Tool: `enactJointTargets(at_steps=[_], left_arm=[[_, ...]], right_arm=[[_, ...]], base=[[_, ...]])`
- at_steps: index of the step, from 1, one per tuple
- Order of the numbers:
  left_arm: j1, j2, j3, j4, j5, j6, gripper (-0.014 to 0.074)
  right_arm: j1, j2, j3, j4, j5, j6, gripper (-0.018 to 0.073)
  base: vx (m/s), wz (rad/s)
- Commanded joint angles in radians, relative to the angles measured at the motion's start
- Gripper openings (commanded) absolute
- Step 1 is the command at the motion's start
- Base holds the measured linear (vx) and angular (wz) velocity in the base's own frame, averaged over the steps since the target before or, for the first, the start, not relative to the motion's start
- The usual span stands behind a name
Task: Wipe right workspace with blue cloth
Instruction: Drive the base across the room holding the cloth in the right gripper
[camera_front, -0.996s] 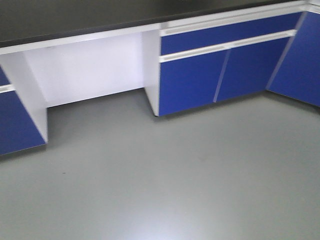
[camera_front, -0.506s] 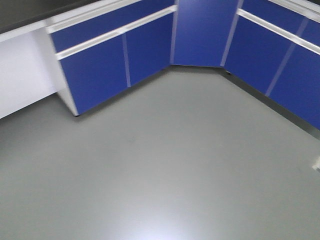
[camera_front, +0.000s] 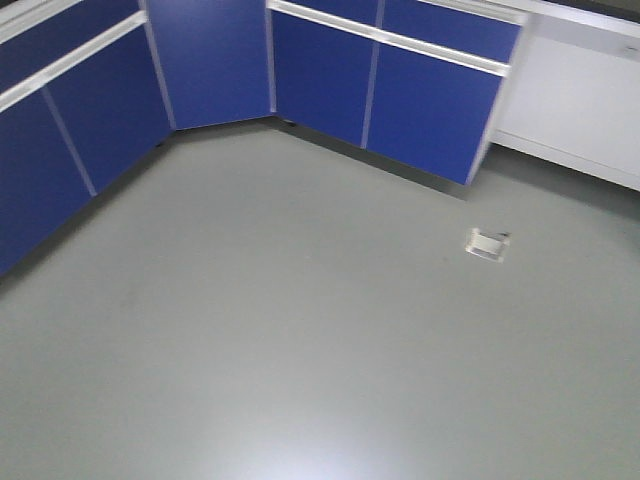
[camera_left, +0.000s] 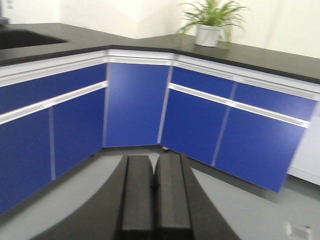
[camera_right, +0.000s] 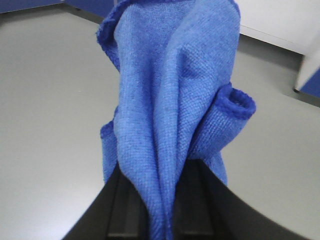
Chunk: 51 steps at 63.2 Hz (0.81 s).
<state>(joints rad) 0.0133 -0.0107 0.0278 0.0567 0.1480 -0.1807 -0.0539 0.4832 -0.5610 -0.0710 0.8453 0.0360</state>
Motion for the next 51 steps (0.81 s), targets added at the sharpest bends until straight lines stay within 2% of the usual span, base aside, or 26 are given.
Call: enactJointTargets(at_steps=[1, 51], left_arm=[[-0.001, -0.016, 0.031, -0.006, -0.082, -0.008, -0.0006], [-0.005, -0.016, 0.031, -0.006, -0.082, -0.008, -0.0006]], right_arm=[[0.002, 0.004, -0.028, -0.007, -0.068, -0.006, -0.0001], [0.002, 0.004, -0.028, -0.007, -0.067, -0.006, -0.0001]], base=[[-0.08, -0.56], [-0.02, -0.44]])
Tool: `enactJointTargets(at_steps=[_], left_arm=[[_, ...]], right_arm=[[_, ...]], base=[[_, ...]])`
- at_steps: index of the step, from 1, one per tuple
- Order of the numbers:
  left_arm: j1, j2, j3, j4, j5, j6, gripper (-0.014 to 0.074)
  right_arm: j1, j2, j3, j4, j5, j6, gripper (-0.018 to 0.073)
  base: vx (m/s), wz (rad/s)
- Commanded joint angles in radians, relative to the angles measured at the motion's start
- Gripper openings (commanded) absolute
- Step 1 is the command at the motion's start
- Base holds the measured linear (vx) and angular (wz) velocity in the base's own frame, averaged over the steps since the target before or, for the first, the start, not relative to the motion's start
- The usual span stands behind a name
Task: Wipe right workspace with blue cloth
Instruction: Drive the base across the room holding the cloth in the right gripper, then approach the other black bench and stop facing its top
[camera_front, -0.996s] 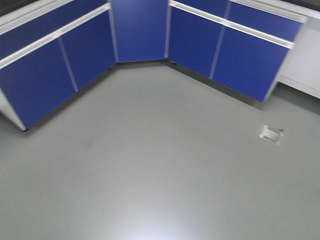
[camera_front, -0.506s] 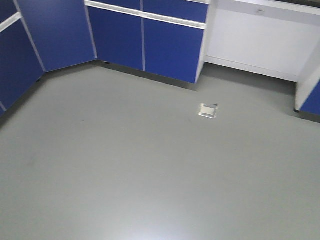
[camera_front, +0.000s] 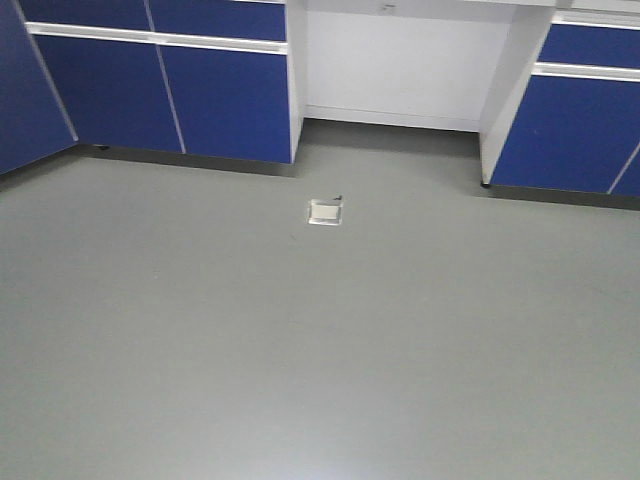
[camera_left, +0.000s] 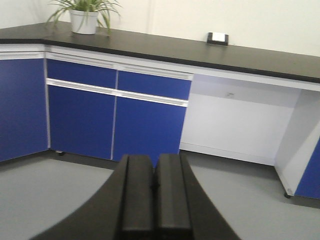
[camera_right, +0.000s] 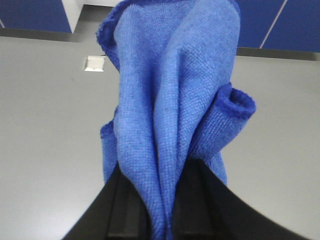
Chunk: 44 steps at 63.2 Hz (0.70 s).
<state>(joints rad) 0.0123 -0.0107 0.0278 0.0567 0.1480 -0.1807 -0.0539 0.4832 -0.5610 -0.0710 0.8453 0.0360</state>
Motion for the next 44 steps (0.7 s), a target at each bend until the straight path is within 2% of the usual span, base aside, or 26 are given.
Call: enactJointTargets(at_steps=[1, 44], left_arm=[[-0.004, -0.016, 0.031, -0.006, -0.082, -0.008, -0.0006], [-0.004, -0.016, 0.031, -0.006, -0.082, -0.008, -0.0006]], right_arm=[[0.002, 0.004, -0.028, -0.007, -0.067, -0.006, -0.0001], [0.002, 0.004, -0.028, -0.007, -0.067, -0.006, -0.0001]], base=[[0.11, -0.28], [0.21, -0.20]])
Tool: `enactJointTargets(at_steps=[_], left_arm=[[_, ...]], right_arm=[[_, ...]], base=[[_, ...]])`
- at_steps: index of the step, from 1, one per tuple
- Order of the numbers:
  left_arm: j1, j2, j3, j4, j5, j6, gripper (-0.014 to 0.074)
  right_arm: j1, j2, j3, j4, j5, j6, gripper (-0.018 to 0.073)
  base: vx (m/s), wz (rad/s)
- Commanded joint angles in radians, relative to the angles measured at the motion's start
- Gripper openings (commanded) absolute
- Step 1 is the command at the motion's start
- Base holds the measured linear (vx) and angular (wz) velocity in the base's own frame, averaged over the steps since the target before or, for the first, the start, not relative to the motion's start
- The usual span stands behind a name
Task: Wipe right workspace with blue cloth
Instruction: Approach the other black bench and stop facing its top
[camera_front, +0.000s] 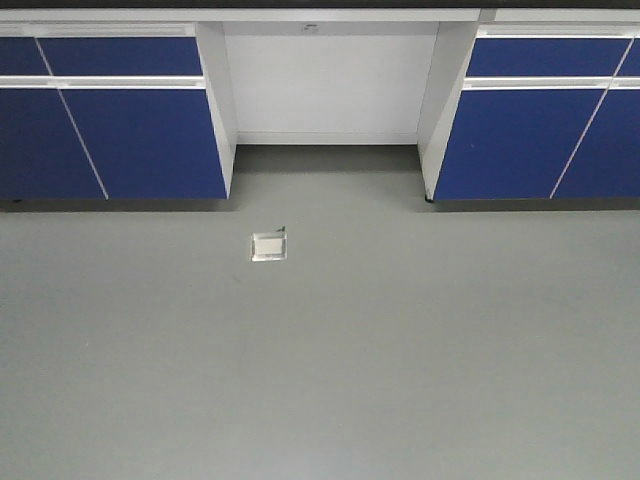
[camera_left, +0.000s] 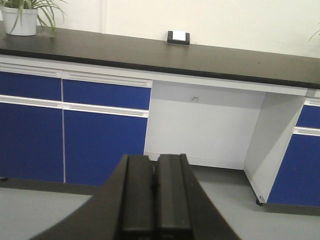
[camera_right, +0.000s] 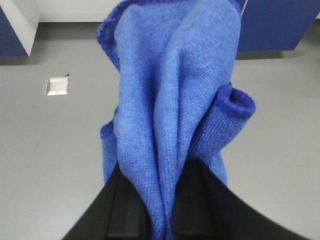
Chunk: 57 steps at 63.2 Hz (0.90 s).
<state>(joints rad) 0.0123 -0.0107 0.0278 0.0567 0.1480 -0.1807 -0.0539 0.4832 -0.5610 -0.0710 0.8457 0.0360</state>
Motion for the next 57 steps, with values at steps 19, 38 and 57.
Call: enactJointTargets(at_steps=[19, 38, 57], left_arm=[[-0.004, -0.016, 0.031, -0.006, -0.082, -0.008, -0.0006], [-0.004, -0.016, 0.031, -0.006, -0.082, -0.008, -0.0006], [-0.004, -0.016, 0.031, -0.006, -0.082, -0.008, -0.0006]], right_arm=[[0.002, 0.004, -0.028, -0.007, -0.067, -0.006, -0.0001], [0.002, 0.004, -0.028, -0.007, -0.067, -0.006, -0.0001], [0.002, 0.004, -0.028, -0.007, -0.069, -0.006, -0.0001]], base=[[0.35, -0.05], [0.38, -0.03], [0.38, -0.04]])
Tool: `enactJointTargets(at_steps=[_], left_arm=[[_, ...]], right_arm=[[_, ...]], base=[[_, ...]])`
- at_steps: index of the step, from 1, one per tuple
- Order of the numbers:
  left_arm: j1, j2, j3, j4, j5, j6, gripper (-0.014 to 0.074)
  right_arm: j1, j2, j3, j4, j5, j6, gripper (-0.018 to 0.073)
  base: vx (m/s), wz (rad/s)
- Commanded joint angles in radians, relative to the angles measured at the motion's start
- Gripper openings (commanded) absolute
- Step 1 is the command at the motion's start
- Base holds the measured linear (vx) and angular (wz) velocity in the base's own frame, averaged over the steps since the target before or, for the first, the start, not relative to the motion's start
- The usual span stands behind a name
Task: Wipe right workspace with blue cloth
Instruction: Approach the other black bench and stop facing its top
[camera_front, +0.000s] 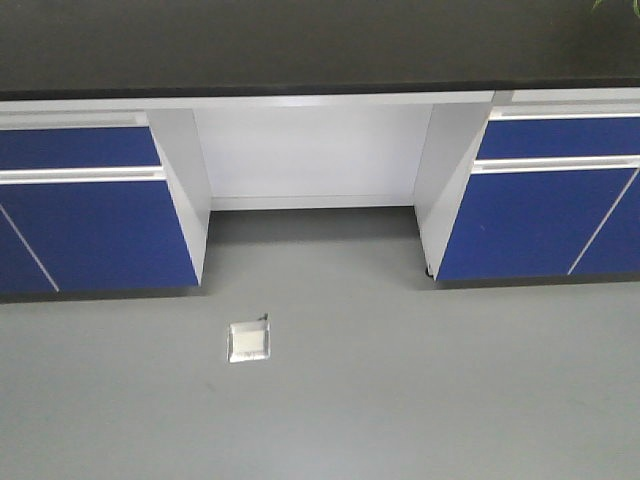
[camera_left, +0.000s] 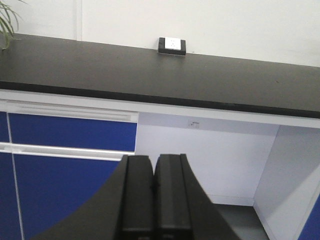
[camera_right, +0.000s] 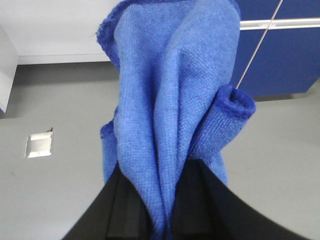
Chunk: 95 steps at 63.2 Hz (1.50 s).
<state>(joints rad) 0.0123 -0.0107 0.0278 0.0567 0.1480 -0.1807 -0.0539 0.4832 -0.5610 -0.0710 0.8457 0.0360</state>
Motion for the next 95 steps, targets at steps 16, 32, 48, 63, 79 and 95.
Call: enactJointTargets(at_steps=[16, 32, 48, 63, 79, 95], left_arm=[[-0.004, -0.016, 0.031, -0.006, -0.082, -0.008, -0.0006], [-0.004, -0.016, 0.031, -0.006, -0.082, -0.008, -0.0006], [-0.004, -0.016, 0.031, -0.006, -0.082, -0.008, -0.0006], [-0.004, -0.016, 0.031, -0.006, -0.082, -0.008, -0.0006], [-0.004, -0.016, 0.031, -0.006, -0.082, -0.008, -0.0006], [-0.004, -0.016, 0.031, -0.006, -0.082, -0.008, -0.0006]], right_arm=[[0.002, 0.004, -0.028, -0.007, -0.069, -0.006, -0.0001], [0.002, 0.004, -0.028, -0.007, -0.069, -0.006, -0.0001], [0.010, 0.004, -0.028, -0.007, -0.068, -0.006, -0.0001], [0.010, 0.004, -0.028, -0.007, -0.068, -0.006, -0.0001], [0.010, 0.004, -0.028, -0.007, -0.068, -0.006, -0.0001], [0.010, 0.004, -0.028, -0.007, -0.068, -0.006, -0.0001]], base=[[0.37, -0.06], [0.36, -0.03], [0.36, 0.02], [0.37, 0.05], [0.35, 0.04], [0.30, 0.04]])
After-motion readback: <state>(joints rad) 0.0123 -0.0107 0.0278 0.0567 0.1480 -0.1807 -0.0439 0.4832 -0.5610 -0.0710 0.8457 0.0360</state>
